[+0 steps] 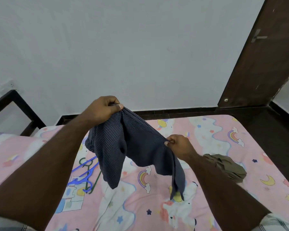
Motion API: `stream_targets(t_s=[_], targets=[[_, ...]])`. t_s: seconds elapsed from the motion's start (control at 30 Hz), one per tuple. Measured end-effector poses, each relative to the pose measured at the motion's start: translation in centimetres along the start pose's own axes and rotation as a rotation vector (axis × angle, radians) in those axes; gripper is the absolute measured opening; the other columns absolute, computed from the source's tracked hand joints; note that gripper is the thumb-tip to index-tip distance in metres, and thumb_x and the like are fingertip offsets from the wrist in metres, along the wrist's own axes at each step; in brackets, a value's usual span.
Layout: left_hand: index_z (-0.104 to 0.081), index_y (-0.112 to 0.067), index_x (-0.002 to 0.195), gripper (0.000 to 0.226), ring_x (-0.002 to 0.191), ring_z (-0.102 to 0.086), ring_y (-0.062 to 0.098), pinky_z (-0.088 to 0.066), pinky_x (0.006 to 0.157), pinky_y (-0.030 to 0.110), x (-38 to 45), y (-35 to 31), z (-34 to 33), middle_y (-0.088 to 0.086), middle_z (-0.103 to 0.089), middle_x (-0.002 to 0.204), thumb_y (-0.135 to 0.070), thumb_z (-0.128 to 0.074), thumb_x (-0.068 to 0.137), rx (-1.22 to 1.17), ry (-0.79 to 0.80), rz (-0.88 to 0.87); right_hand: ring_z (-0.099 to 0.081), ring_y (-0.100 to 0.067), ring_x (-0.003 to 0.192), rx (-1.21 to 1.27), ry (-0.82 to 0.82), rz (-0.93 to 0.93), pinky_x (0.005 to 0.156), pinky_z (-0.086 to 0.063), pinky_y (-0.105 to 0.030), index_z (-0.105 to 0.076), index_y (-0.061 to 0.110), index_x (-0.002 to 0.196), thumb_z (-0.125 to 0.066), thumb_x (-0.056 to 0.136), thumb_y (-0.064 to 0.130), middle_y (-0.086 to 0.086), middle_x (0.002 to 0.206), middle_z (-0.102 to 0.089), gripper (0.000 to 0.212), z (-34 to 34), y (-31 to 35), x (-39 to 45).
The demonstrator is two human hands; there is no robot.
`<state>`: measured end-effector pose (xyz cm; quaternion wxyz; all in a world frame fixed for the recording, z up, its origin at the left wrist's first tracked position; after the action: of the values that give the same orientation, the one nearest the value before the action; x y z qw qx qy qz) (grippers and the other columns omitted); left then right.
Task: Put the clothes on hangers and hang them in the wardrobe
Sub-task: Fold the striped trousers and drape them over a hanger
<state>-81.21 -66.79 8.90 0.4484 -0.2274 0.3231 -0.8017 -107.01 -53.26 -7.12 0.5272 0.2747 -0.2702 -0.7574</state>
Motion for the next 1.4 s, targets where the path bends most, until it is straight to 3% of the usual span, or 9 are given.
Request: stream_targets(t_s=[0.2, 0.33, 0.4, 0.6, 0.73, 0.87, 1.03, 1.2, 1.4], targets=[[-0.069, -0.026, 0.099, 0.017, 0.078, -0.063, 0.004, -0.047, 0.073, 0.028, -0.8, -2.2, -3.3, -0.007, -0.070, 0.085, -0.035, -0.076, 0.086, 0.148, 0.012, -0.123, -0.046, -0.016, 0.069, 0.346, 0.014, 0.155, 0.069, -0.039, -0.033, -0.063, 0.005, 0.085, -0.061, 0.099, 0.019, -0.005, 0.072, -0.055, 0.020, 0.8, 5.0, 0.6], [-0.057, -0.023, 0.141, 0.064, 0.122, -0.056, 0.008, -0.041, 0.109, 0.030, -0.7, -3.3, -7.6, -0.002, -0.062, 0.134, -0.042, -0.078, 0.083, 0.233, 0.209, -0.253, -0.049, -0.019, 0.075, 0.568, 0.171, 0.244, 0.070, -0.038, -0.031, -0.068, 0.003, 0.087, -0.066, 0.096, 0.014, -0.008, 0.077, -0.059, 0.014, 0.9, 8.5, 0.8], [-0.049, -0.029, 0.147, 0.066, 0.133, -0.049, 0.006, -0.035, 0.114, 0.026, -0.8, -3.1, -8.7, -0.008, -0.055, 0.145, -0.036, -0.076, 0.087, 0.186, 0.281, -0.225, -0.056, -0.015, 0.075, 0.657, 0.230, 0.229, 0.069, -0.043, -0.026, -0.069, 0.005, 0.089, -0.065, 0.096, 0.009, -0.008, 0.077, -0.065, 0.008, 1.3, 9.4, 0.9], [-0.071, -0.025, 0.111, 0.028, 0.102, -0.064, 0.008, -0.049, 0.094, 0.031, -0.2, -3.3, -8.8, -0.011, -0.071, 0.106, -0.038, -0.075, 0.087, 0.230, 0.246, -0.159, -0.068, -0.012, 0.074, 0.835, 0.174, 0.182, 0.065, -0.052, -0.021, -0.063, 0.008, 0.102, -0.069, 0.090, -0.001, -0.006, 0.080, -0.072, 0.016, 3.0, 9.2, 0.7], [-0.073, -0.028, 0.092, 0.010, 0.092, -0.066, 0.009, -0.051, 0.085, 0.030, 0.1, -4.0, -8.0, -0.010, -0.072, 0.092, -0.037, -0.072, 0.088, 0.182, 0.090, -0.104, -0.064, -0.010, 0.072, 0.659, 0.064, 0.208, 0.070, -0.054, -0.025, -0.064, 0.014, 0.102, -0.080, 0.082, 0.005, -0.001, 0.076, -0.068, 0.027, 3.1, 7.8, 0.4], [-0.075, -0.027, 0.088, 0.009, 0.092, -0.066, 0.006, -0.051, 0.086, 0.029, 0.1, -4.7, -7.2, -0.012, -0.073, 0.092, -0.035, -0.071, 0.089, 0.098, 0.041, -0.069, -0.057, -0.002, 0.064, 0.319, -0.124, 0.159, 0.072, -0.051, -0.026, -0.066, 0.020, 0.097, -0.075, 0.081, 0.010, 0.006, 0.077, -0.066, 0.021, 1.9, 5.6, 0.2], [-0.075, -0.027, 0.087, 0.008, 0.085, -0.066, 0.004, -0.050, 0.079, 0.025, 0.0, -5.7, -6.1, -0.011, -0.074, 0.087, -0.034, -0.072, 0.089, 0.056, -0.033, -0.079, -0.062, 0.005, 0.079, 0.434, -0.231, 0.185, 0.073, -0.049, -0.013, -0.066, 0.026, 0.109, -0.076, 0.086, 0.034, 0.013, 0.094, -0.067, 0.026, 1.8, 5.8, -0.7], [-0.077, -0.028, 0.086, 0.004, 0.087, -0.067, 0.002, -0.049, 0.081, 0.022, -0.4, -6.0, -5.7, -0.013, -0.074, 0.088, -0.030, -0.073, 0.088, -0.009, -0.028, -0.078, -0.065, -0.003, 0.083, 0.317, -0.297, 0.186, 0.084, -0.056, -0.036, -0.071, 0.026, 0.098, -0.065, 0.091, 0.019, 0.016, 0.085, -0.069, 0.012, 2.2, 6.1, -0.1], [-0.079, -0.020, 0.088, 0.004, 0.090, -0.069, 0.005, -0.051, 0.084, 0.020, -0.9, -4.6, -4.8, -0.011, -0.074, 0.093, -0.018, -0.075, 0.089, -0.185, 0.102, -0.058, -0.062, -0.002, 0.106, 0.383, -0.131, 0.244, 0.095, -0.053, -0.034, -0.064, 0.030, 0.125, -0.071, 0.091, 0.023, 0.019, 0.116, -0.067, 0.035, 1.9, 6.4, 0.3]])
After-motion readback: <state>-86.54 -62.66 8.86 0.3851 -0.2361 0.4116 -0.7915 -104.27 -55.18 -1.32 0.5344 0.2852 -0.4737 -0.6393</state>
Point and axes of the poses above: each hand's wrist, its own x-axis towards the middle knuckle, its own z-axis out of the back of the hand, y = z × x, the point moved 5 cm from there along x, towards the middle knuckle
